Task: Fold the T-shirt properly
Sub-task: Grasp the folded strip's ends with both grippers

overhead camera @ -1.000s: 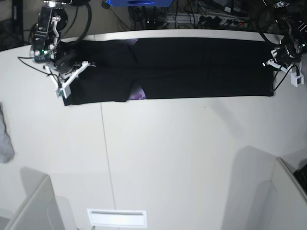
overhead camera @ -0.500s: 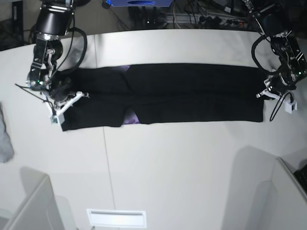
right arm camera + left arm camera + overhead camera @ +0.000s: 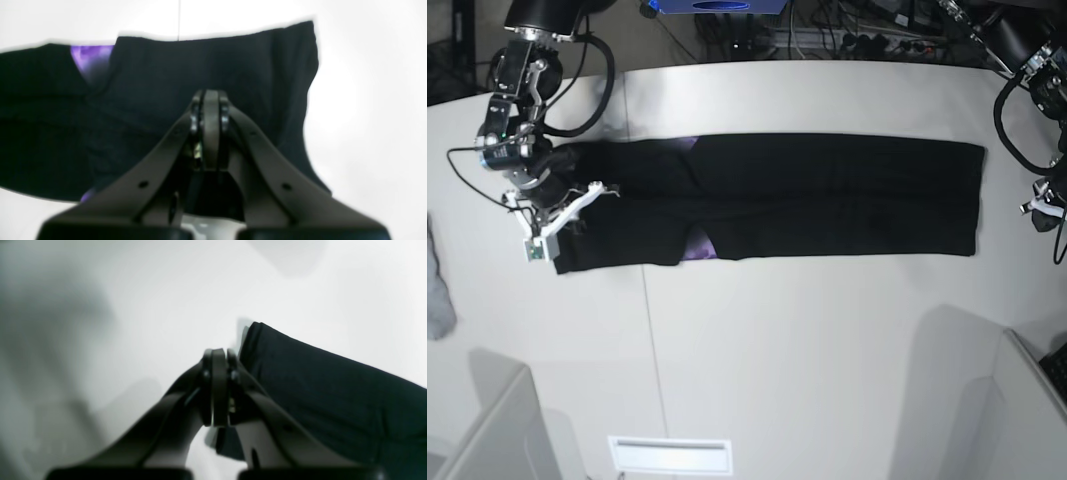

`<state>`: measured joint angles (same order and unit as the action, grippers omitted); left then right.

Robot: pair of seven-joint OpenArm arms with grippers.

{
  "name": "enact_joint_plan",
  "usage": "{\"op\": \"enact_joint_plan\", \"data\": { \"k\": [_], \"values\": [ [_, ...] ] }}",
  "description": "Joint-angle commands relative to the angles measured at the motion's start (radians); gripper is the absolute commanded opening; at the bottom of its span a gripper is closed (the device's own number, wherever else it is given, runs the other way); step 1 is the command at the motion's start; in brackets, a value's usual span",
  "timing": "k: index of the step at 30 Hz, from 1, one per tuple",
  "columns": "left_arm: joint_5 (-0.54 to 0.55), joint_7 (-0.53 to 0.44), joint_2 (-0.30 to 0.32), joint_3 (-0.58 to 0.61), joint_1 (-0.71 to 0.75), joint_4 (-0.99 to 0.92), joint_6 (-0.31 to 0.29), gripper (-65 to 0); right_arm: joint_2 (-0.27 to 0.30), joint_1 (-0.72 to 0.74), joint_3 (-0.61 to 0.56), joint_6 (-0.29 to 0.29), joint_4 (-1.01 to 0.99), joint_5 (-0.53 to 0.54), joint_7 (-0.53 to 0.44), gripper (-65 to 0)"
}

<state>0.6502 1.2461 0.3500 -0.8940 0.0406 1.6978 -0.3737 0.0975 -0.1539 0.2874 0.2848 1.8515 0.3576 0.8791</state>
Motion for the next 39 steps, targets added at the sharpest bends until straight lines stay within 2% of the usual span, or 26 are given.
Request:
{"op": "enact_joint_plan", "data": {
  "k": [1, 7, 8, 9, 13, 15, 23, 27, 31, 33, 35, 39],
  "values": [
    [0.033, -0.004, 0.016, -0.007, 0.006, 0.028, -0.015, -65.0, -0.006, 0.0, 0.005, 0.003, 0.023, 0.005, -0.024, -65.0],
    [0.041, -0.007, 0.001, -0.009, 0.071, 0.029, -0.023, -65.0, -0.035, -0.051, 0.0, 0.004, 0.02, 0.005, -0.025, -65.0],
    [0.041, -0.007, -0.007, -0.009, 0.074, 0.029, -0.023, -60.7, -0.046, -0.056, -0.001, 0.004, 0.02, 0.005, -0.025, -65.0],
    [0.041, -0.009, -0.016, -0.011, 0.074, 0.029, -0.023, -53.0, -0.054, -0.057, -0.001, 0.004, 0.02, 0.005, -0.025, -65.0],
    [0.041, -0.082, -0.059, -0.006, 0.078, 0.026, -0.025, -14.3, -0.06, -0.065, -0.001, 0.004, 0.017, 0.005, -0.025, -65.0],
    [0.041, -0.093, -0.076, -0.006, 0.069, -0.002, -0.025, 0.0, -0.06, -0.065, -0.001, 0.004, 0.017, 0.005, -0.025, -65.0],
    [0.039, -0.115, -0.055, 0.123, -0.031, -0.272, -0.025, 0.0, -0.06, -0.066, -0.001, 0.004, 0.017, 0.005, -0.025, -65.0],
    [0.039, -0.223, -0.047, 0.22, -0.04, -0.345, -0.025, -3.8, -0.06, -0.085, -0.001, 0.004, 0.023, 0.005, -0.025, -65.0],
    [0.041, -0.24, -0.025, 0.287, -0.048, -0.422, -0.025, -7.6, -0.06, -0.088, 0.003, 0.004, 0.024, 0.005, -0.025, -65.0],
    [0.041, -0.24, -0.025, 0.29, -0.048, -0.457, -0.025, -11.2, -0.06, -0.098, 0.005, 0.004, 0.024, 0.005, -0.025, -65.0],
    [0.041, -0.24, -0.025, 0.29, -0.048, -0.471, -0.025, -17.6, -0.06, -0.103, 0.005, 0.004, 0.024, 0.005, -0.025, -65.0],
    [0.041, -0.24, -0.022, 0.286, -0.041, -0.496, -0.025, -38.5, -0.06, -0.108, 0.006, 0.004, 0.024, 0.005, -0.027, -65.0]
  ]
}}
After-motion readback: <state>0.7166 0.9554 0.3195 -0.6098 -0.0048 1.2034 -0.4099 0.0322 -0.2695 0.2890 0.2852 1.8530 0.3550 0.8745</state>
